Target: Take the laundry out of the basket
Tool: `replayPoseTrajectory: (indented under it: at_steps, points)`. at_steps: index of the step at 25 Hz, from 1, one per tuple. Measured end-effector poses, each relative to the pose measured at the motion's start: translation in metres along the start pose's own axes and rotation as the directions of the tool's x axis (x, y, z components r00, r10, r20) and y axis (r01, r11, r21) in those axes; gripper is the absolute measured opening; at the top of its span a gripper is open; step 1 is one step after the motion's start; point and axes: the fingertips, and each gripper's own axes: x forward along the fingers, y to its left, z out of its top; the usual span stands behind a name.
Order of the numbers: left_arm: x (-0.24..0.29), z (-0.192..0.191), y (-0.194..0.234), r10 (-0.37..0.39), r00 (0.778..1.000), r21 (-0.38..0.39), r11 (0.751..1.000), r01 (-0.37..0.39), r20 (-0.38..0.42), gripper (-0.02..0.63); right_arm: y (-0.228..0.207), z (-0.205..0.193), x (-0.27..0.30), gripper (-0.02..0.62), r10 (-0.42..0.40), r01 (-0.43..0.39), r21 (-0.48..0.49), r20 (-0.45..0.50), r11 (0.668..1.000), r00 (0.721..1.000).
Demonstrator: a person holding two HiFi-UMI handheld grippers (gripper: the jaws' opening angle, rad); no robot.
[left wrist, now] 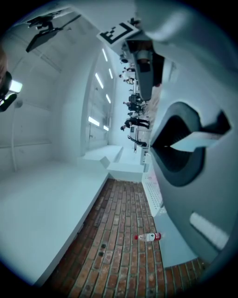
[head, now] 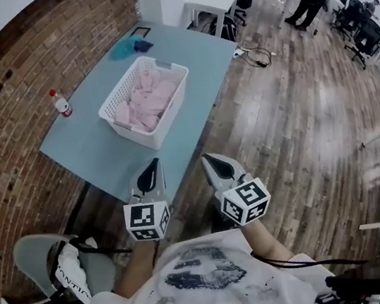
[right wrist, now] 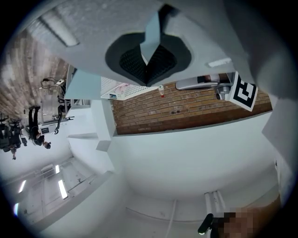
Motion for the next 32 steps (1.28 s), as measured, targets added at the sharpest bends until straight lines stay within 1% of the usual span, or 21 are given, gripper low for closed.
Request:
replayPoseTrajectory:
  at_steps: [3,6,8,10,13,17,21,24,27,30,32]
  points:
    - [0.016,-0.002,0.015,0.073,0.997,-0.007,0.997,-0.073,-0.018,-0.009,-0.016,-0.001,0.025,-0.003,0.064,-0.064,0.01,-0.022,0.998,0.998]
    - [0.042,-0.003,0.028,0.142,0.989,-0.012,0.99,-0.142,-0.029,-0.009,-0.039,0.001,0.058,-0.003,0.132,-0.131,0.008,-0.048,0.991,0.99]
    - [0.062,-0.004,0.037,0.2,0.979,-0.021,0.979,-0.201,-0.042,-0.009,-0.056,0.006,0.081,-0.003,0.187,-0.187,0.007,-0.065,0.982,0.98]
    - [0.083,0.0,0.044,0.263,0.964,-0.033,0.964,-0.264,-0.05,-0.009,-0.076,0.016,0.104,-0.003,0.243,-0.244,0.001,-0.08,0.97,0.967]
    - [0.116,0.009,0.052,0.355,0.933,-0.032,0.933,-0.357,-0.056,-0.009,-0.109,0.031,0.14,-0.003,0.327,-0.328,0.001,-0.108,0.945,0.939]
    - [0.159,0.016,0.064,0.469,0.88,-0.05,0.879,-0.473,-0.076,-0.01,-0.148,0.046,0.182,-0.003,0.43,-0.433,0.013,-0.143,0.901,0.891]
    - [0.194,0.022,0.065,0.555,0.828,-0.046,0.828,-0.559,-0.086,-0.011,-0.18,0.055,0.209,-0.003,0.515,-0.518,0.029,-0.163,0.855,0.841]
    - [0.208,0.024,0.062,0.602,0.793,-0.042,0.793,-0.607,-0.098,-0.01,-0.196,0.055,0.223,-0.003,0.564,-0.565,0.05,-0.179,0.823,0.806]
    - [0.214,0.026,0.061,0.637,0.763,-0.037,0.765,-0.643,-0.112,-0.01,-0.202,0.055,0.233,-0.003,0.601,-0.599,0.069,-0.188,0.797,0.777]
    - [0.218,0.025,0.062,0.659,0.742,-0.036,0.744,-0.667,-0.126,-0.009,-0.205,0.057,0.241,-0.003,0.625,-0.623,0.078,-0.192,0.778,0.757]
    - [0.221,0.024,0.064,0.668,0.732,-0.035,0.735,-0.677,-0.132,-0.01,-0.207,0.057,0.246,-0.003,0.635,-0.632,0.083,-0.194,0.77,0.748]
